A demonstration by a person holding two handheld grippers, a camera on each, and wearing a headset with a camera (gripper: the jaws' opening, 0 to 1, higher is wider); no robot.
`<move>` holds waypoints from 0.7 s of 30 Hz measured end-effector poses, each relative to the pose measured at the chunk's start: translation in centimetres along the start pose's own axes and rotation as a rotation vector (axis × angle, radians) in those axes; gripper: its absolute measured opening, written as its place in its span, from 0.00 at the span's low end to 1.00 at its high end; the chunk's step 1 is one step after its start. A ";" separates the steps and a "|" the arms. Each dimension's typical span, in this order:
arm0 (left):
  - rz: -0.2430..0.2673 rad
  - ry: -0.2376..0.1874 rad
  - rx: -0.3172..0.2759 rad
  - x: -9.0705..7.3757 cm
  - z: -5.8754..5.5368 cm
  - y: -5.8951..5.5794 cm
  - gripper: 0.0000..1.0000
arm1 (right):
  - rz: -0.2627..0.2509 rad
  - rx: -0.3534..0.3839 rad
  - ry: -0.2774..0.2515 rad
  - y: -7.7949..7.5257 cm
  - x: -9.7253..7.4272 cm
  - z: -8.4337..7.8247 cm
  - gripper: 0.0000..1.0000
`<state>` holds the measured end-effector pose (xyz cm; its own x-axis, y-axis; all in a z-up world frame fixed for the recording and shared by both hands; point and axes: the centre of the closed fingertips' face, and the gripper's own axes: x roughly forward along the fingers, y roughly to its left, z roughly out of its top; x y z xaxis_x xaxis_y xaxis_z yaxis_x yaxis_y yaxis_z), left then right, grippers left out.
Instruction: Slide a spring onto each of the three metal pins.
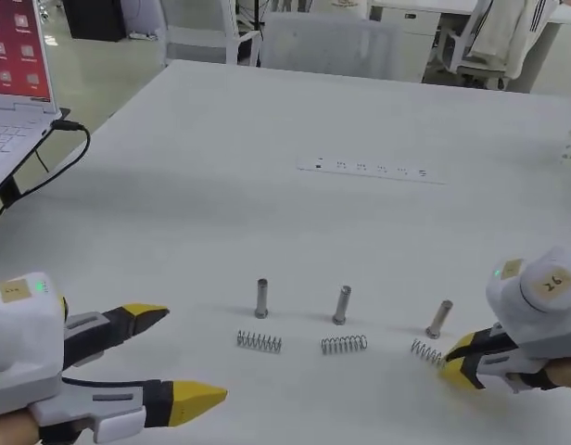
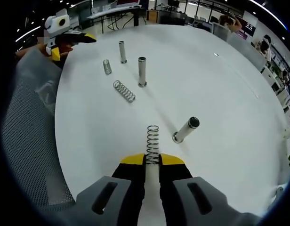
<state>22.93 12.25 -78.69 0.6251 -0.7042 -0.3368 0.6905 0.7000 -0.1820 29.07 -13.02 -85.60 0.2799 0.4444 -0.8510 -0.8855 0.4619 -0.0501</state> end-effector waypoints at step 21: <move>-0.080 0.074 0.068 0.5 -0.2 -0.9 0.65 | 0.056 -0.036 -0.011 2.9 -0.8 1.8 0.08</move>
<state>22.61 11.30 -78.88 0.5399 -0.7451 -0.3917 0.7619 0.6303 -0.1488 26.98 -10.68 -84.14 0.2332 0.4773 -0.8472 -0.9128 0.4079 -0.0214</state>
